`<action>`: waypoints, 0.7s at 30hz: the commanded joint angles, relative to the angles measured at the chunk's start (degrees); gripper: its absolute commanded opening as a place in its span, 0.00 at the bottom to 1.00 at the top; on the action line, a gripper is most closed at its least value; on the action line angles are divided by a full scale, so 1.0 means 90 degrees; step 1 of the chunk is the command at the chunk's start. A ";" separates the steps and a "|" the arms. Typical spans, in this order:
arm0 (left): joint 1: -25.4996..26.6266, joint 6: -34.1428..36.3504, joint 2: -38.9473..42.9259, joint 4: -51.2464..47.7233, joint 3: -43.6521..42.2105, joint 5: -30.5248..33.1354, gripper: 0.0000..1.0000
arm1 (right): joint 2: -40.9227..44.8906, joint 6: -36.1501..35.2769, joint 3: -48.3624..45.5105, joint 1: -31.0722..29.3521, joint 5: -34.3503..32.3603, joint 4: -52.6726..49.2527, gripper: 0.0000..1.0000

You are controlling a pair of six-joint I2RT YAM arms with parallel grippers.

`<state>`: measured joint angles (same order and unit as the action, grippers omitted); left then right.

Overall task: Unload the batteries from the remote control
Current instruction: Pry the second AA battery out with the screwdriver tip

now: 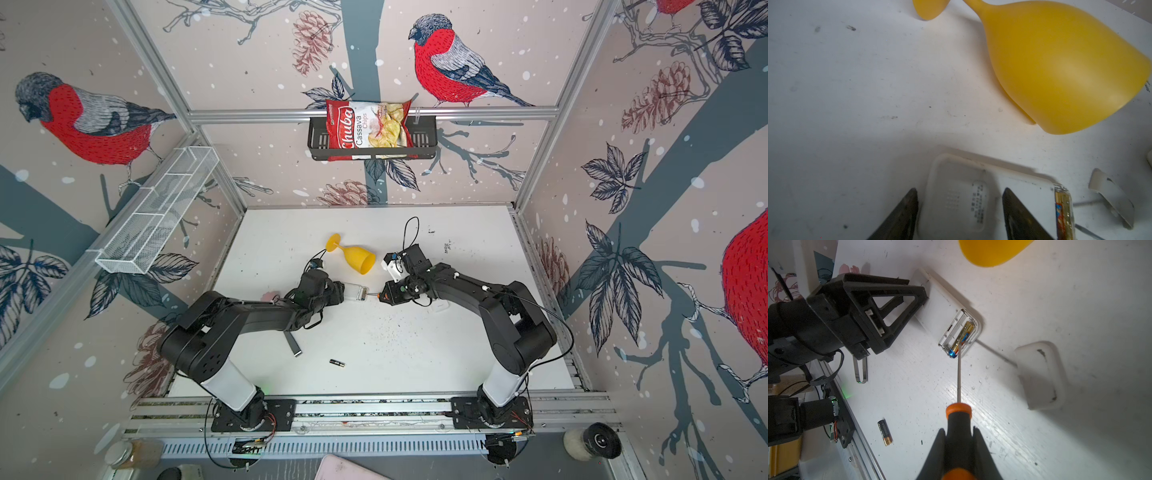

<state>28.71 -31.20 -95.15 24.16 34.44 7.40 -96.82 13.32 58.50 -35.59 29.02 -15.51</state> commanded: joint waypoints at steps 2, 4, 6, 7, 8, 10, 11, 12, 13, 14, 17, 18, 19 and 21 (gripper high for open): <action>0.0003 0.0044 -0.0034 0.0030 0.0038 0.0015 0.64 | 0.0012 -0.0069 0.0003 0.0008 0.0002 0.0014 0.00; 0.0003 0.0045 -0.0043 0.0048 0.0023 0.0006 0.64 | -0.0036 -0.0073 0.0022 -0.0015 0.0033 0.0033 0.00; 0.0003 0.0039 -0.0043 0.0051 0.0023 0.0003 0.64 | -0.0086 -0.0075 0.0033 -0.0046 0.0069 0.0060 0.00; 0.0003 0.0037 -0.0047 0.0061 0.0022 0.0001 0.64 | -0.0106 -0.0078 0.0043 -0.0058 0.0075 0.0072 0.00; 0.0003 0.0039 -0.0045 0.0059 0.0008 0.0000 0.64 | -0.0130 -0.0083 0.0053 -0.0068 0.0077 0.0082 0.00; 0.0003 0.0030 -0.0050 0.0070 -0.0014 -0.0002 0.64 | -0.0174 -0.0082 0.0062 -0.0078 0.0089 0.0092 0.00; 0.0003 0.0024 -0.0050 0.0087 -0.0022 0.0013 0.64 | -0.0210 -0.0074 0.0072 -0.0078 0.0090 0.0092 0.00; 0.0003 0.0015 -0.0050 0.0106 -0.0043 0.0015 0.64 | -0.0219 -0.0080 0.0058 -0.0078 0.0092 0.0101 0.00; 0.0003 0.0010 -0.0057 0.0133 -0.0056 -0.0005 0.64 | -0.0238 -0.0080 0.0058 -0.0078 0.0094 0.0121 0.00; 0.0001 0.0000 -0.0062 0.0152 -0.0066 -0.0015 0.64 | -0.0252 -0.0067 0.0053 -0.0078 0.0111 0.0139 0.00; 0.0002 -0.0025 -0.0092 0.0193 -0.0083 -0.0065 0.64 | -0.0278 -0.0056 0.0077 -0.0098 0.0242 0.0232 0.00; 0.0003 -0.0030 -0.0095 0.0210 -0.0078 -0.0080 0.64 | -0.0293 -0.0054 0.0091 -0.0116 0.0280 0.0253 0.00; -0.0003 -0.0029 -0.0101 0.0215 -0.0085 -0.0089 0.64 | -0.0313 -0.0055 0.0111 -0.0123 0.0318 0.0271 0.00; 0.0003 -0.0042 -0.0095 0.0213 -0.0080 -0.0090 0.64 | -0.0347 -0.0073 0.0167 -0.0145 0.0413 0.0287 0.00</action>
<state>28.71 -31.29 -95.79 26.33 33.93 7.44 -99.63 13.30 59.27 -36.64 30.63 -13.89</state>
